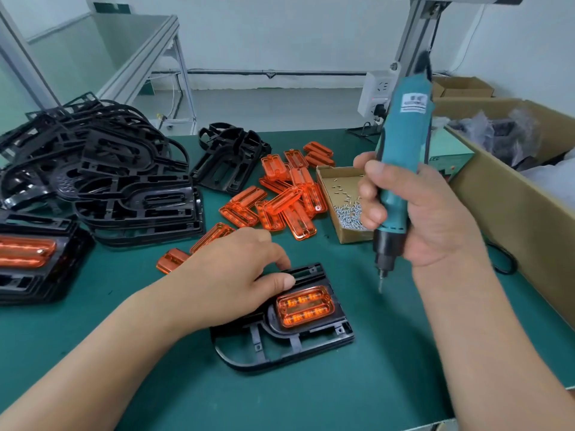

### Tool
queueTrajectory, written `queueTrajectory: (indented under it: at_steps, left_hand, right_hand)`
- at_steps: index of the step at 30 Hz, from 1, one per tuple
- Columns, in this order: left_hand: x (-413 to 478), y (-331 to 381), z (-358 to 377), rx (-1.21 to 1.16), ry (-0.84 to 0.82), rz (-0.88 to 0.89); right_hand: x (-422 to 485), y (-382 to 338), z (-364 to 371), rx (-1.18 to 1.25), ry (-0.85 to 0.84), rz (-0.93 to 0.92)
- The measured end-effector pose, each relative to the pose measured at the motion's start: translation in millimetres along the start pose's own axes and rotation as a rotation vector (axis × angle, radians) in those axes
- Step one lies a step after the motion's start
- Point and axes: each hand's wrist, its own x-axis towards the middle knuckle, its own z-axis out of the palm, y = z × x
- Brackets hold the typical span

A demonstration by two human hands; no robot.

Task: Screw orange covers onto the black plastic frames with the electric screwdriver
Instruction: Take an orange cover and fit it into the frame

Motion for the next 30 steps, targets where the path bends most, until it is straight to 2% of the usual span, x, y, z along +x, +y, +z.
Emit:
queueTrajectory:
  at_steps: [3,6,8,10,15,20,24,28,30]
  left_hand:
    - [-1.6,-9.8,-4.6,-0.031,-0.042,-0.044]
    - [-0.5,-14.5,-9.5,-0.084,-0.070,-0.088]
    - [-0.5,-14.9,-11.2,-0.109,-0.133,-0.113]
    - [-0.9,-15.1,-11.4,-0.139,-0.171,-0.119]
    - [-2.9,-17.3,-13.5,-0.178,-0.212,-0.085]
    - [-4.2,-18.3,-13.2,-0.200,-0.210,-0.076]
    - [-3.8,-18.7,-13.2,-0.201,-0.223,-0.076]
    - [-4.3,-18.4,-13.4,-0.197,-0.198,-0.071]
    - [-4.5,-18.8,-14.3,-0.202,-0.194,-0.075]
  right_hand:
    - [-10.8,-9.7,-1.9,-0.581,-0.105,-0.015]
    - [-19.8,-2.3,1.9,-1.114,-0.180,0.048]
    - [-24.7,8.5,2.3,-1.405,-0.201,0.068]
    - [-30.0,18.1,0.3,-1.581,-0.190,0.035]
    - [-44.9,23.3,-16.7,-1.715,-0.148,0.016]
    - [-58.8,19.5,-27.0,-1.746,-0.170,0.152]
    - [-66.1,16.7,-33.7,-1.751,-0.165,0.191]
    - [-71.3,14.7,-35.7,-1.810,-0.184,0.178]
    - [-76.0,13.9,-32.7,-1.871,-0.138,0.092]
